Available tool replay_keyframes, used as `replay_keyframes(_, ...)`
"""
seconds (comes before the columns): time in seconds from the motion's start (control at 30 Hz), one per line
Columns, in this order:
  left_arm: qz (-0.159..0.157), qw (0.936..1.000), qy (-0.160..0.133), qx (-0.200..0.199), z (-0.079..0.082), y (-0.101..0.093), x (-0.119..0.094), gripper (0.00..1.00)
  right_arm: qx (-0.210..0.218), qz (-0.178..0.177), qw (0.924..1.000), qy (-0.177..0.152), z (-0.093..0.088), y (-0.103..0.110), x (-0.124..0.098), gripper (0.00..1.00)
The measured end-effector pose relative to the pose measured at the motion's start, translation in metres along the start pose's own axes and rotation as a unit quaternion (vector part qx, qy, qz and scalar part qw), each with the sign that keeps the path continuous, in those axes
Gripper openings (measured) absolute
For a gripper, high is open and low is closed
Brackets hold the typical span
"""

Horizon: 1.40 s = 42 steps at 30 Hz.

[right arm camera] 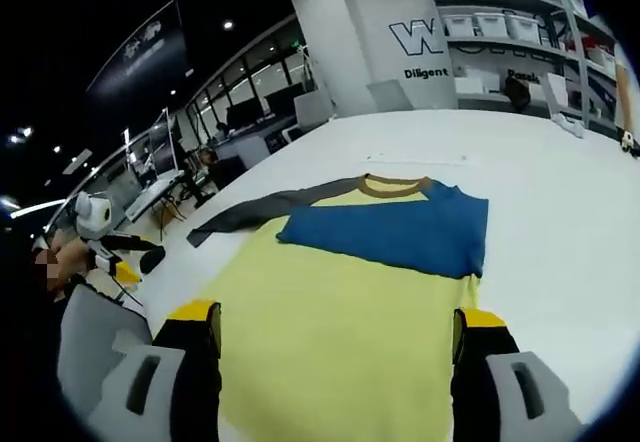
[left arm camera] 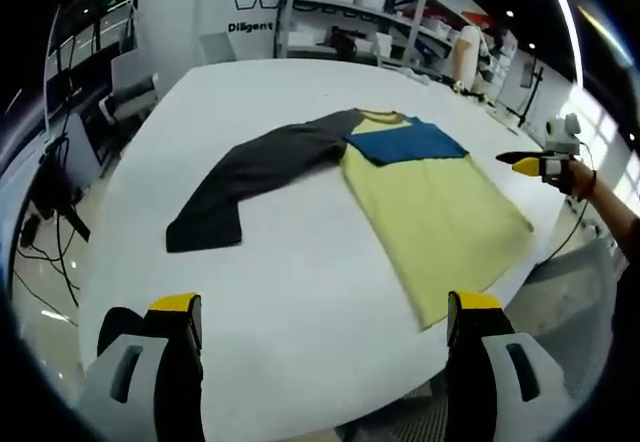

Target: Fold the garment on the visible template until the final outline fits inside the template.

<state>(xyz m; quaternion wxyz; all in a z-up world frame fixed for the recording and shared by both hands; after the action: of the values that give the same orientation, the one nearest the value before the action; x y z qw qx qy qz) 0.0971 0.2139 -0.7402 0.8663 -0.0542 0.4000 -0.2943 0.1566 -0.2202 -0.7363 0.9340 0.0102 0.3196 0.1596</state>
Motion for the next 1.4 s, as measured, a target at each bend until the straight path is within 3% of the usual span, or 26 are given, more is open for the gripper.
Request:
replay_keyframes(0.33,0.033,0.9994,-0.011,-0.007,0.008,0.030,-0.004,0.99,-0.021,0.002,0.9998,0.001,-0.012,0.010,-0.021,0.97)
replay_keyframes(0.57,0.052,0.9985,-0.013,-0.007,0.013,0.058,0.000,0.95,-0.036,0.008,0.9993,0.005,-0.017,0.013,-0.024,0.95)
replay_keyframes(0.7,0.057,0.9979,-0.024,-0.016,0.016,0.075,0.004,0.90,-0.030,0.009,0.9995,0.001,-0.016,0.015,-0.027,0.92)
replay_keyframes(0.8,0.069,0.9964,-0.045,-0.020,0.019,0.084,0.004,0.80,-0.021,0.008,0.9997,-0.007,-0.015,0.014,-0.029,0.91)
replay_keyframes(0.97,0.086,0.9953,-0.035,-0.028,0.020,0.102,0.009,0.76,-0.012,0.003,0.9998,-0.018,-0.014,0.011,-0.032,0.89)
replay_keyframes(1.13,0.093,0.9935,-0.053,-0.036,0.023,0.114,0.010,0.60,-0.011,-0.001,0.9997,-0.020,-0.014,0.009,-0.033,0.86)
replay_keyframes(1.4,0.097,0.9934,-0.041,-0.046,0.021,0.128,0.020,0.47,-0.008,-0.011,0.9997,-0.023,-0.013,0.006,-0.034,0.81)
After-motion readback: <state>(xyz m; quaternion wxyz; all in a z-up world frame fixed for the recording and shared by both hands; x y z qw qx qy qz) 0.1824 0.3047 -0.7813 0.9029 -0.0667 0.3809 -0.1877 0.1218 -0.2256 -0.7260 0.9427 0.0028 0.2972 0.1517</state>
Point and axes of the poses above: the point that each gripper's makers call its tool centre point, and the gripper's own axes: x roughly forward along the fingers, y roughly to its left, z roughly out of its top, the point moved 9 cm from there along -x, roughly backward along the fingers, and after that the axes turned 15 degrees about -z, right-handed, at the moved point
